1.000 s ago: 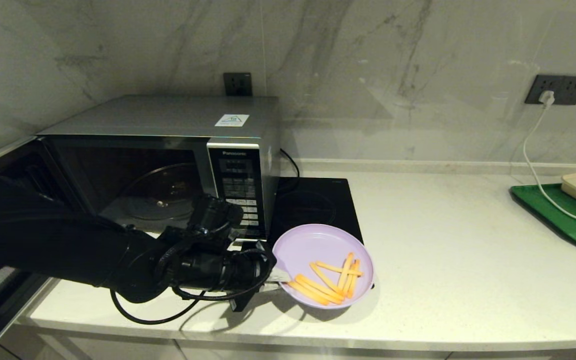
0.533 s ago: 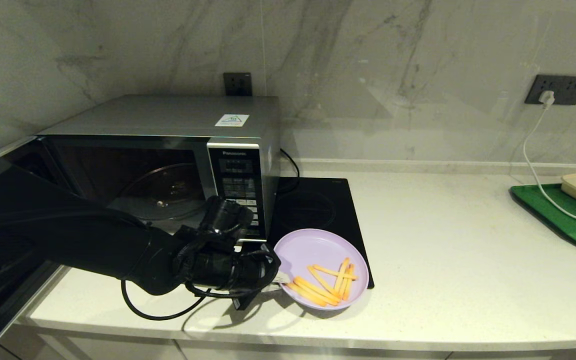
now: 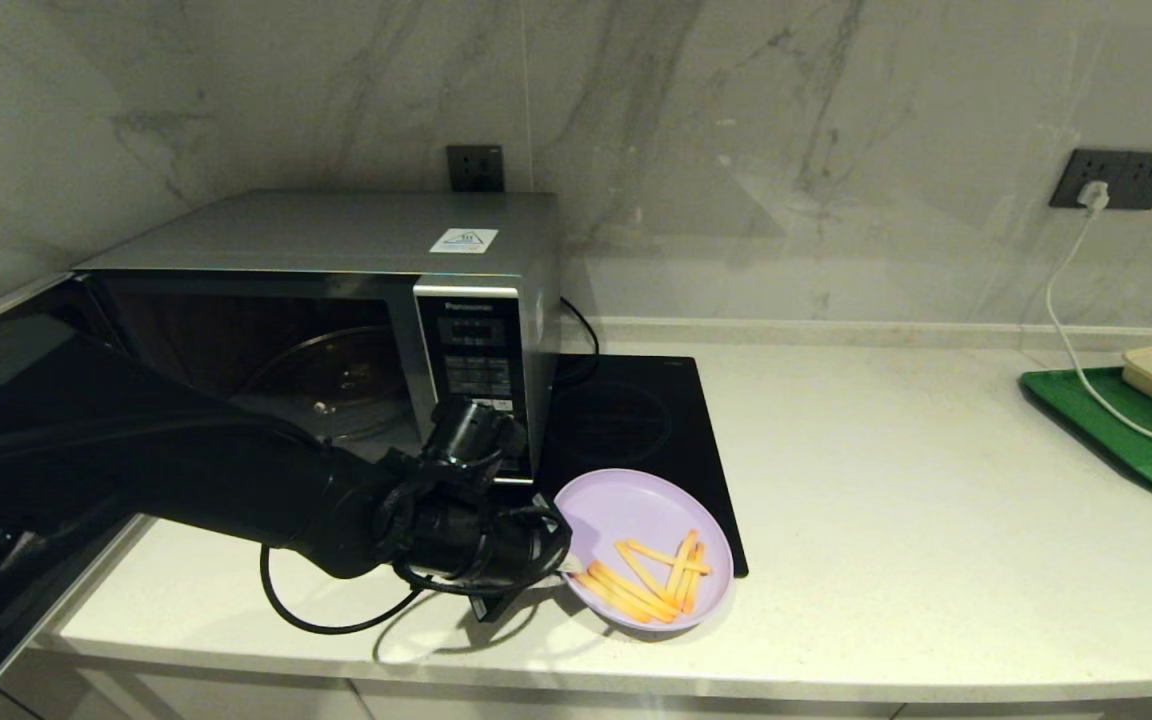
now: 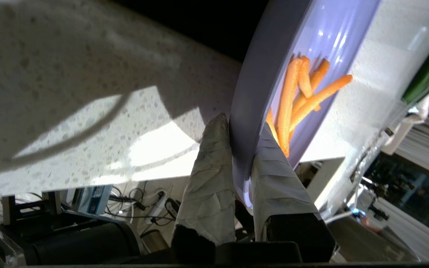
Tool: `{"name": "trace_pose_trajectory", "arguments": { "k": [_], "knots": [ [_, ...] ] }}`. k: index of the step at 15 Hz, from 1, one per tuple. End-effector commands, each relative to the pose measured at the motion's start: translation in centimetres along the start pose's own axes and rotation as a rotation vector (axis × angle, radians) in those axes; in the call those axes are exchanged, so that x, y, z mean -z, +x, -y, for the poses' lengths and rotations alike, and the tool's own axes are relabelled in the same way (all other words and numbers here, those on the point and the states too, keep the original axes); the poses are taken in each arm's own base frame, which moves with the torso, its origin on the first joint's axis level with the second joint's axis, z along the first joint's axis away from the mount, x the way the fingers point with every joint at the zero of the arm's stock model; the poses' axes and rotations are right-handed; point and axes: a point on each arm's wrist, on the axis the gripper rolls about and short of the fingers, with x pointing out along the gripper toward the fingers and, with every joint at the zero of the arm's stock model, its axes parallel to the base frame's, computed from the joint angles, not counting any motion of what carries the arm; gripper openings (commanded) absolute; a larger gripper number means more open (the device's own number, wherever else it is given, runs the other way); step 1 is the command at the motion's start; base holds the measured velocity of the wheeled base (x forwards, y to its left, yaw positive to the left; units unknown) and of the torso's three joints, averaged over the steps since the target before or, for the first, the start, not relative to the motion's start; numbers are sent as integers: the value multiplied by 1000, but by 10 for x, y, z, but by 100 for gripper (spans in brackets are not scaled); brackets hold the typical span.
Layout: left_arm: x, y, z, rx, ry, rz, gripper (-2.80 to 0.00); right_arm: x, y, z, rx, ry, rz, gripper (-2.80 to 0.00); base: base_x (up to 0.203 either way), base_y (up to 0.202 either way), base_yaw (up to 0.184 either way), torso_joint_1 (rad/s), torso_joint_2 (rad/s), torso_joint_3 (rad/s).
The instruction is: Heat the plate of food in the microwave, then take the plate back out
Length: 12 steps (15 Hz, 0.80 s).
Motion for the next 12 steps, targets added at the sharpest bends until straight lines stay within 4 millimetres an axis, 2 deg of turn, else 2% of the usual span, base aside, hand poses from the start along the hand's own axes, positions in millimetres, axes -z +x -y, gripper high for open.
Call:
{"name": "trace_pose_trajectory", "arguments": {
  "k": [1, 12],
  "knots": [
    [1, 6, 3, -21, -1, 1, -280, 0, 0, 0, 0, 1, -1, -280, 0, 0, 0, 0, 0, 0],
    [1, 11, 11, -73, 6, -19, -280, 0, 0, 0, 0, 1, -1, -280, 0, 0, 0, 0, 0, 0]
  ]
}}
